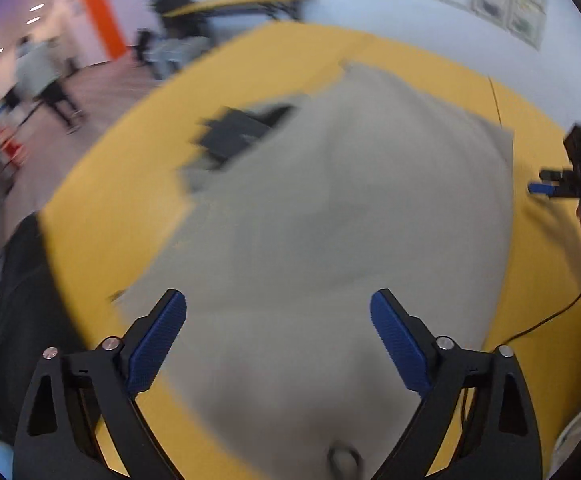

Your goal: Fold clothes

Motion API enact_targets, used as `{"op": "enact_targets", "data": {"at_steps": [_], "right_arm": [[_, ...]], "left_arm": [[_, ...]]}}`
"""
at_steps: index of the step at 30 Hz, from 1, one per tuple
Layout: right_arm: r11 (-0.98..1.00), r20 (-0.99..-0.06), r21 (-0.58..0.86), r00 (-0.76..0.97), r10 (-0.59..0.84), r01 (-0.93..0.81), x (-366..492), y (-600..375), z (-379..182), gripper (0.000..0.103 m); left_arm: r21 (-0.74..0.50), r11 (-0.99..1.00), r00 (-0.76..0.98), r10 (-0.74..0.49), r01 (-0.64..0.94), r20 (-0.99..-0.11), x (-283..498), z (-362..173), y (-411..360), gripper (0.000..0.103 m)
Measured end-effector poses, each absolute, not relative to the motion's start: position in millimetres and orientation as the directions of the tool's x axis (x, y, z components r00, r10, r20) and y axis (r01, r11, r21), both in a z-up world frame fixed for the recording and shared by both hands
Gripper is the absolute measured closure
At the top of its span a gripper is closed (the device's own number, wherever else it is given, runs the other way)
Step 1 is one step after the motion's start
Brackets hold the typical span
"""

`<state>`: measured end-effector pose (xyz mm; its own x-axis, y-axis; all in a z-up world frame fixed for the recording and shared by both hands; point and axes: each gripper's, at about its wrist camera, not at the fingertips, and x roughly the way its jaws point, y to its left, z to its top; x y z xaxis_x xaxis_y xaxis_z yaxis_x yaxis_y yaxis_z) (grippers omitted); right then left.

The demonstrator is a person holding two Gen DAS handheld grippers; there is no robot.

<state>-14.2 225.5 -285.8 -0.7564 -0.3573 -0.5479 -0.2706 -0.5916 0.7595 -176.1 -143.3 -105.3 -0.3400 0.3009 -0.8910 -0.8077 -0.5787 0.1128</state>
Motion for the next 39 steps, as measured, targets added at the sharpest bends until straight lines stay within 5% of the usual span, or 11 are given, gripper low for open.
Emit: {"op": "enact_targets", "data": {"at_steps": [6, 8, 11, 19, 26, 31, 35, 39], "right_arm": [[-0.621, -0.55, 0.731, -0.784, -0.288, -0.285, -77, 213, -296, 0.04], [-0.579, -0.562, 0.741, -0.786, -0.259, -0.339, -87, 226, -304, 0.074], [-0.476, -0.527, 0.782, -0.835, -0.16, -0.403, -73, 260, -311, 0.093], [-0.301, -0.375, 0.904, -0.901, -0.217, -0.303, -70, 330, -331, 0.096], [-0.431, -0.505, 0.833, -0.795, -0.335, -0.348, -85, 312, -331, 0.069], [-0.539, -0.562, 0.777, -0.746, -0.358, -0.326, -122, 299, -325, 0.067], [-0.507, -0.538, 0.798, -0.766, -0.351, -0.328, -124, 305, -333, 0.088], [-0.509, -0.454, 0.821, -0.838, -0.303, -0.261, -120, 324, -291, 0.095]], "left_arm": [[0.123, -0.421, -0.264, 0.295, -0.899, -0.918, -196, -171, -50, 0.008], [0.106, -0.41, -0.251, 0.317, -0.906, -0.915, -206, -178, -45, 0.0], [0.06, -0.433, -0.233, 0.359, -0.9, -0.904, -215, -181, -49, 0.0], [0.053, -0.508, -0.287, 0.394, -0.86, -0.873, -189, -182, -27, 0.0], [0.041, -0.501, -0.276, 0.406, -0.865, -0.871, -187, -180, -31, 0.0], [0.119, -0.444, -0.302, 0.368, -0.888, -0.879, -182, -170, -44, 0.0], [0.04, -0.467, -0.264, 0.425, -0.883, -0.866, -187, -178, -60, 0.0], [0.043, -0.459, -0.281, 0.465, -0.887, -0.84, -176, -179, -57, 0.0]]}}
